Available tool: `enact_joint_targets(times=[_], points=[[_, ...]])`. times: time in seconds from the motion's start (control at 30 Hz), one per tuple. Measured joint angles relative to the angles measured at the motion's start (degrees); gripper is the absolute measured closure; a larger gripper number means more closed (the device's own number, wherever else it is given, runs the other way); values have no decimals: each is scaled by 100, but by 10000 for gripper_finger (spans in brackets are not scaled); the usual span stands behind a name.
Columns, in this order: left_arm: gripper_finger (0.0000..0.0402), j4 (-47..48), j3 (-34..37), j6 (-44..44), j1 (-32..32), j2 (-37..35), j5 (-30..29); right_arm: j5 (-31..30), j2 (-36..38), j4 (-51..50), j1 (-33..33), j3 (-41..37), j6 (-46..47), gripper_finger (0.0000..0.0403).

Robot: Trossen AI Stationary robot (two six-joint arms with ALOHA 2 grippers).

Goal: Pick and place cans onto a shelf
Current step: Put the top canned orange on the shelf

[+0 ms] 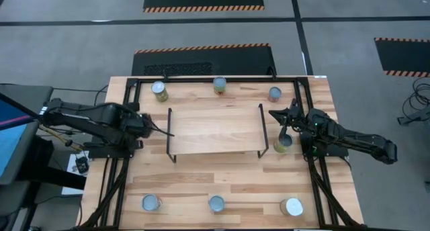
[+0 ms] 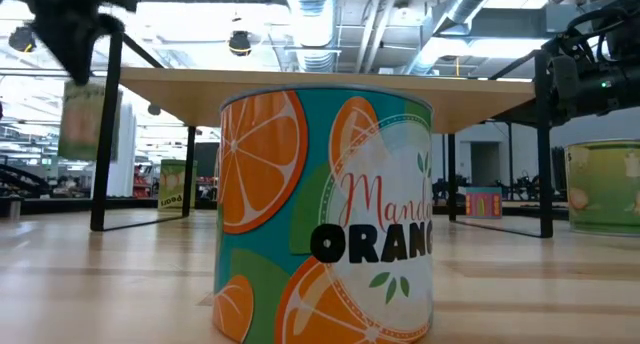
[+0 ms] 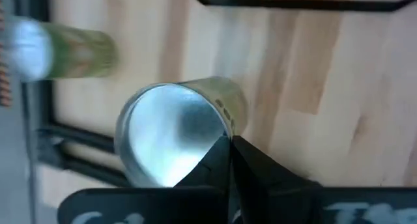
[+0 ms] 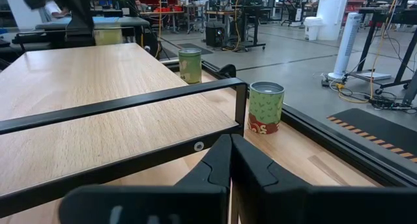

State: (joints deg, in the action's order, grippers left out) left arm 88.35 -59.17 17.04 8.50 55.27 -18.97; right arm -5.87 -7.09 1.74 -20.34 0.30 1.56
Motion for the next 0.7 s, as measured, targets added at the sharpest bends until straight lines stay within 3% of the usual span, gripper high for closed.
enact_joint_targets(times=[0.33,0.7], points=[[401,167,-2162,-732,-622,218,-734,0,-1,0,-1,0,-1,369],[401,-625,-3955,-2440,-1210,1742,-672,0,0,-1,-1,0,-1,369]])
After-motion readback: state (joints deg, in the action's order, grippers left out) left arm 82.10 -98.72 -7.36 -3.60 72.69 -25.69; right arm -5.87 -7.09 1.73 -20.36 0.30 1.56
